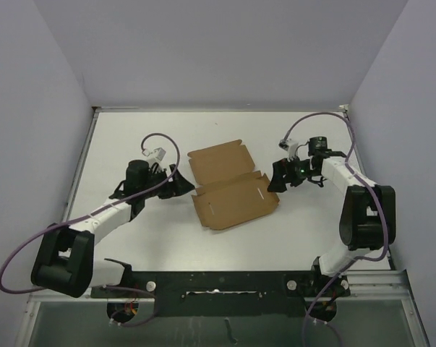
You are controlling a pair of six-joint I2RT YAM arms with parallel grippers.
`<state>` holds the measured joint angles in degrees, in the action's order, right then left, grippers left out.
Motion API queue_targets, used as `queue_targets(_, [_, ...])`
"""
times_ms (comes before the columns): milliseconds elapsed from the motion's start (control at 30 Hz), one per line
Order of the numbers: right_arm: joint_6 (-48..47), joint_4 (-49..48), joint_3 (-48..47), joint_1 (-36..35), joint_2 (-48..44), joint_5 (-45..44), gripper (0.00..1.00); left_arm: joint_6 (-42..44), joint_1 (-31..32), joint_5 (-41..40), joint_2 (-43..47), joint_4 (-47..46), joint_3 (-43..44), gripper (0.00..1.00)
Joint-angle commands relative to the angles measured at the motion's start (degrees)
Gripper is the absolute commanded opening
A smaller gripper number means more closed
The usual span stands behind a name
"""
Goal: Fold the paper box
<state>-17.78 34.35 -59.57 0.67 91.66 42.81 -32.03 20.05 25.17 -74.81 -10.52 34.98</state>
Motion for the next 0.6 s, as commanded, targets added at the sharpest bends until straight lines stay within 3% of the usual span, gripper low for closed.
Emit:
queue_targets(0, [-0.9, 0.35, -5.47, -4.38, 4.93, -9.48, 0.94, -10.47, -6.43, 9.44, -0.05, -5.21, -1.96, 0.75])
queue_targets(133, [0.53, 0.74, -8.88, -4.92, 10.35, -11.77, 0.82, -9.7, -7.21, 7.76, -1.78, -4.25, -1.13, 0.75])
queue_targets(200, [0.94, 1.6, -10.37, -5.31, 12.6, -12.01, 0.71, -9.98, -7.27, 7.09, -2.73, -4.45, -0.68, 0.75])
queue_targets(233, [1.1, 1.63, -10.73, -5.48, 13.25, -11.84, 0.64, -10.13, -7.23, 6.69, -3.19, -4.68, -0.44, 0.75])
queue_targets(333, [2.25, 0.73, -10.63, -5.53, 13.55, -12.08, 0.29, -12.11, -7.22, 4.46, -4.86, -4.89, 0.3, 0.75])
queue_targets(433, [3.53, 0.04, -9.91, -4.28, 12.85, -9.88, 0.09, -13.23, -7.14, 3.79, -6.1, -6.76, 0.29, 0.74])
queue_targets(500, [5.07, -0.29, -9.43, -1.68, 12.04, -5.35, 0.01, -13.76, -7.2, 3.9, -6.35, -7.75, 0.13, 0.74])
queue_targets(567, [6.65, -1.08, -8.32, 2.07, 10.18, -0.15, 0.0, -13.76, -7.18, 3.84, -6.2, -7.85, 0.09, 0.74])
